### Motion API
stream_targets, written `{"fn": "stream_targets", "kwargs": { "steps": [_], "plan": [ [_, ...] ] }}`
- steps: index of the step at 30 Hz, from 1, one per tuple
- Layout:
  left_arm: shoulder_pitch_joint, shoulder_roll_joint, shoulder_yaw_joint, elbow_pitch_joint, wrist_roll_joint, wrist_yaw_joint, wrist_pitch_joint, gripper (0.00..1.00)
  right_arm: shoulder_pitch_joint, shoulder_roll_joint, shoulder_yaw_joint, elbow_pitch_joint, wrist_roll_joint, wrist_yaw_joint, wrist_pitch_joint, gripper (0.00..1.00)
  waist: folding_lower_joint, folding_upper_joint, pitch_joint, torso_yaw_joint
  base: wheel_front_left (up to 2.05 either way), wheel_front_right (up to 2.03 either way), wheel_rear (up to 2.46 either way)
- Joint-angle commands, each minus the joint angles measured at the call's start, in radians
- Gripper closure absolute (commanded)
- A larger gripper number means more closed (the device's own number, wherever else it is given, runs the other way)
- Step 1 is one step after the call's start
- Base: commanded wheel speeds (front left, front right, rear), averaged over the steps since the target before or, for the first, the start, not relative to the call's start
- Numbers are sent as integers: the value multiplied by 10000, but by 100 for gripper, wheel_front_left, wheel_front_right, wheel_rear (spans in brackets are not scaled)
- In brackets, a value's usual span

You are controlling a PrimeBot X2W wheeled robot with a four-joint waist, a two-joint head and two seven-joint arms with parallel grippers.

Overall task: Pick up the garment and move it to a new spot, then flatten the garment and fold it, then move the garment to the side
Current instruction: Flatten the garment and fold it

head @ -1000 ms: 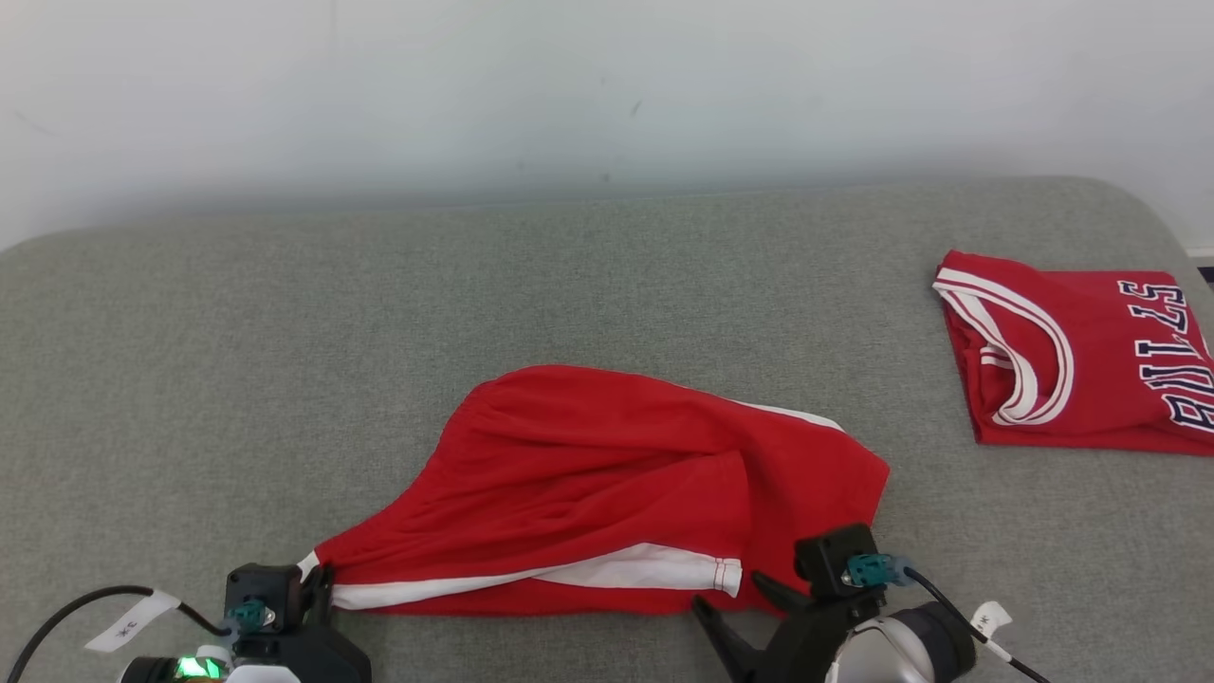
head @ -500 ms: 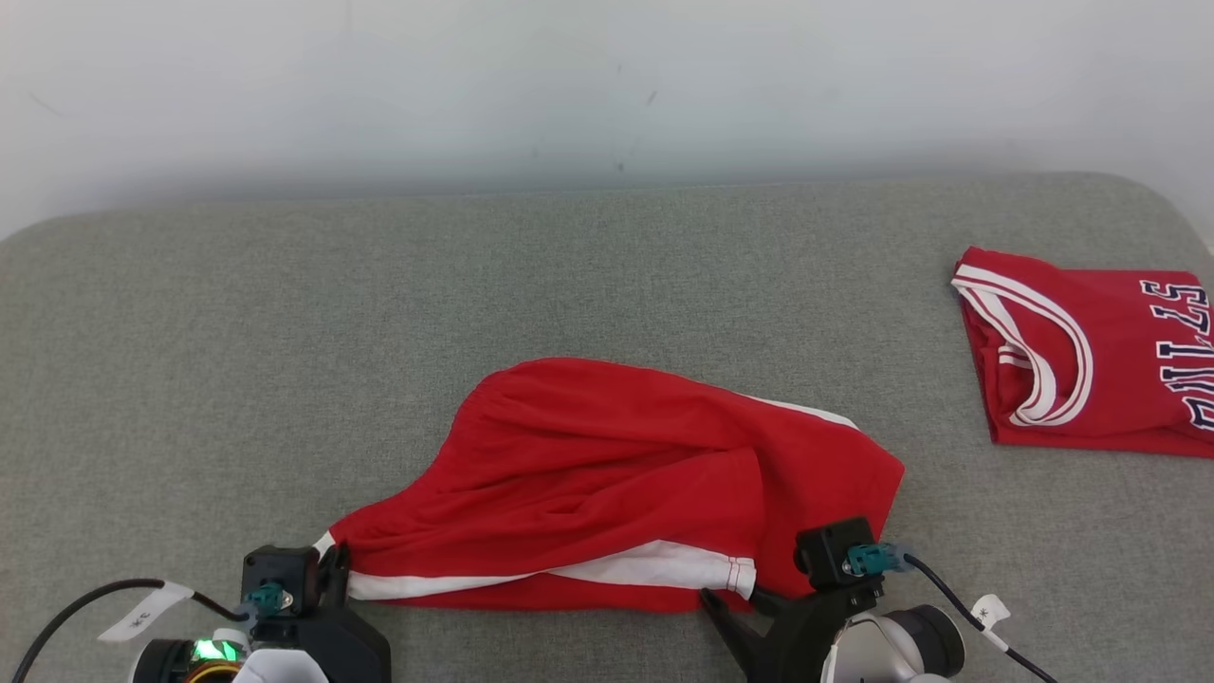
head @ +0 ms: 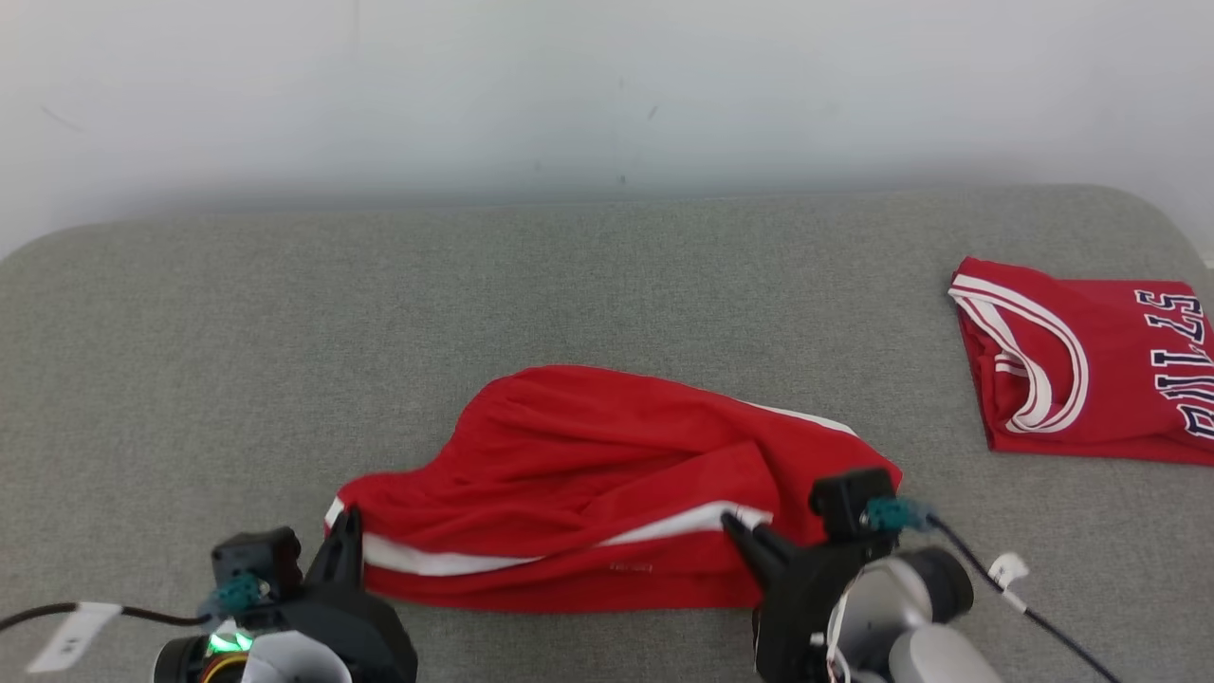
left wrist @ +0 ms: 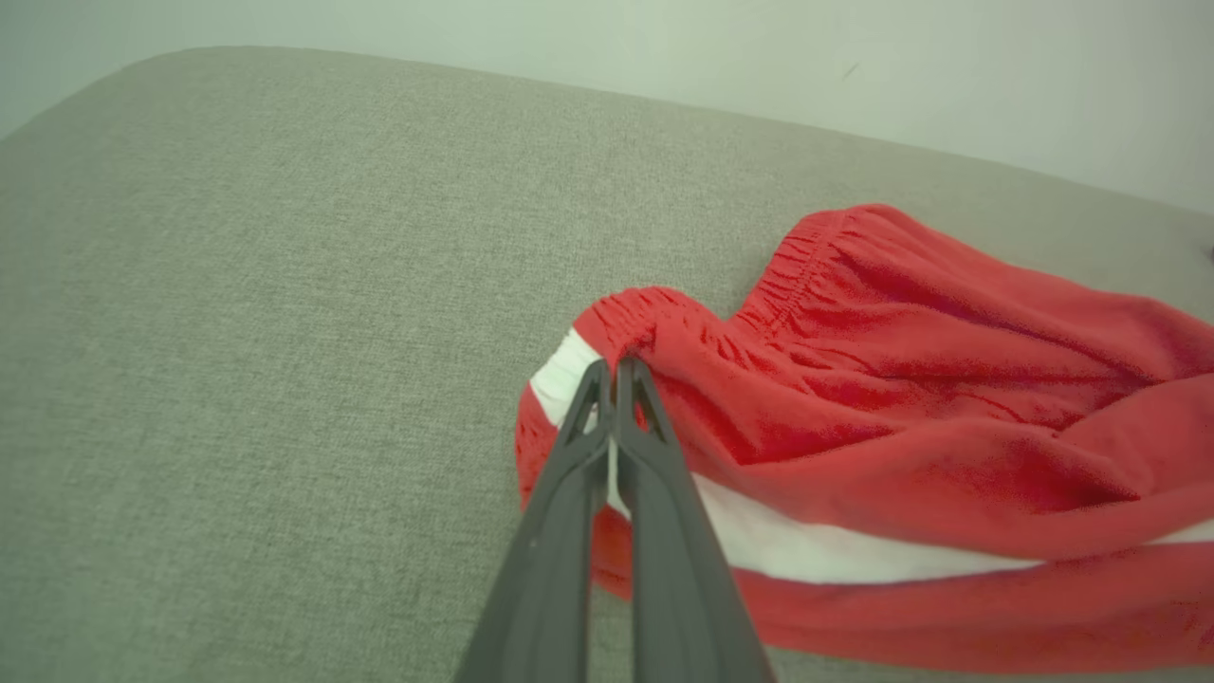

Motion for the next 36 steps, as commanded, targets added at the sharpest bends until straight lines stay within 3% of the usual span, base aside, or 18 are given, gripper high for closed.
{"fn": "stream_targets", "kwargs": {
  "steps": [1,4,7,13,18,23,28,31,36],
  "plan": [
    [-197,-336,390,-251,-488,-66,-330,100,-389,15,-164,-370,-214,-24,-62,100,1,0,-15,-3,0,0,0],
    [-627,-687,770,-395,-982,-203,-543,100,-800,14,-269,-668,-539,-24,55,100,1,0,68,-4,0,0,0],
    [-1508,-1201,1247,-209,-1710,-472,-709,100,-1619,-441,-247,-1040,-661,-24,342,100,1,0,260,6,0,0,0],
    [-4552,-1599,1916,1005,-2218,-395,-743,100,-4571,-1461,32,-794,604,-24,635,100,1,0,1286,-258,0,0,0],
    [-7160,-1682,2118,1983,-2054,-457,-1339,100,-7611,-1941,38,534,-380,-25,-1543,100,1,0,2165,-542,0,0,0],
    [-8821,-1880,2143,2443,-1876,-989,-2257,100,-9515,-1619,-826,2054,-1511,-25,-4027,100,1,0,2411,-572,0,0,0],
    [-8611,-2002,2198,2495,-1543,-1308,-2593,100,-9494,-1401,-1652,2986,-2434,-25,-5449,100,1,0,2328,-481,0,0,0],
    [-7764,-2013,1892,3036,-1243,-1367,-2575,100,-8600,-1234,-1766,3715,-2538,-25,-5244,100,1,0,2188,-372,0,0,0],
    [-6252,-1710,988,4248,-723,-1432,-1652,100,-6859,-1117,-1346,4479,-2029,-25,-4155,100,1,0,1673,-238,0,0,0]
  ]
}}
